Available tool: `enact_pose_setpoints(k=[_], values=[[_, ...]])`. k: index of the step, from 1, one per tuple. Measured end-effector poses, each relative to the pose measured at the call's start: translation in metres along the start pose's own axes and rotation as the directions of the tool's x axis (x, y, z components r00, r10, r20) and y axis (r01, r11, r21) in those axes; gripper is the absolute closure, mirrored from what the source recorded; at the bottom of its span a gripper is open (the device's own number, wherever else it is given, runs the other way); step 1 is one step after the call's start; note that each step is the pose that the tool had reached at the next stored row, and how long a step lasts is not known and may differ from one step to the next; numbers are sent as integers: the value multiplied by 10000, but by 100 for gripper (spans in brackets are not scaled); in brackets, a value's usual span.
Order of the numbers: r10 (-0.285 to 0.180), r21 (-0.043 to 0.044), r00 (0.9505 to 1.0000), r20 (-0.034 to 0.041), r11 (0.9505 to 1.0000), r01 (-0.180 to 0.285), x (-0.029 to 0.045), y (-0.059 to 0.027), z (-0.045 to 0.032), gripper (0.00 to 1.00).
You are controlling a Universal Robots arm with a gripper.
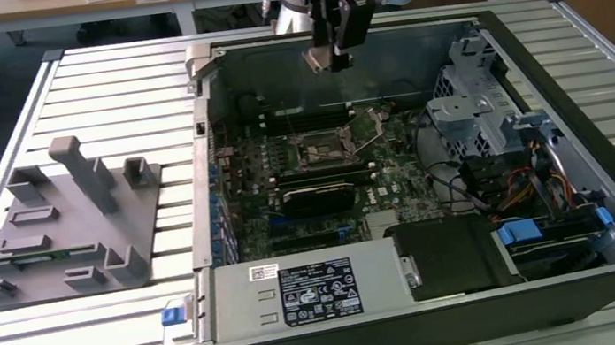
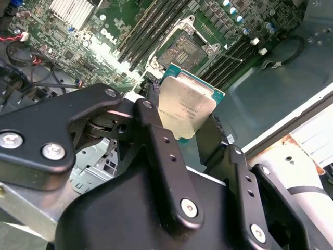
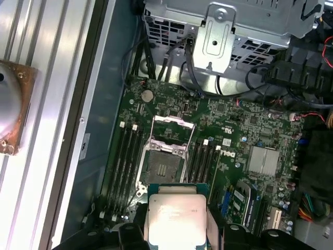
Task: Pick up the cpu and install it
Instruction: 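Place the cpu into insertion slot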
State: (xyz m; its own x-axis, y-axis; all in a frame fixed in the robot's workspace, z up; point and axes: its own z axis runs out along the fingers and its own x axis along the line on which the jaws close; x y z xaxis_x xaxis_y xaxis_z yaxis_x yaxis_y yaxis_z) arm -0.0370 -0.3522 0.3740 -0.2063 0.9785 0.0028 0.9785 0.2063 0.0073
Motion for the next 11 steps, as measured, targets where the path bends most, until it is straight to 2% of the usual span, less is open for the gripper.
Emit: enact_pose_setpoints(k=[2, 6, 8, 11], values=[[80, -1, 10000, -3, 10000, -80, 9, 1, 24, 47], [792, -3, 9969, 3, 9969, -792, 9, 2, 69, 47], [1150, -4, 9934, 6, 9934, -1150, 9, 1, 91, 47], [1699, -7, 9855, 10, 9855, -1698, 9, 1, 122, 47]])
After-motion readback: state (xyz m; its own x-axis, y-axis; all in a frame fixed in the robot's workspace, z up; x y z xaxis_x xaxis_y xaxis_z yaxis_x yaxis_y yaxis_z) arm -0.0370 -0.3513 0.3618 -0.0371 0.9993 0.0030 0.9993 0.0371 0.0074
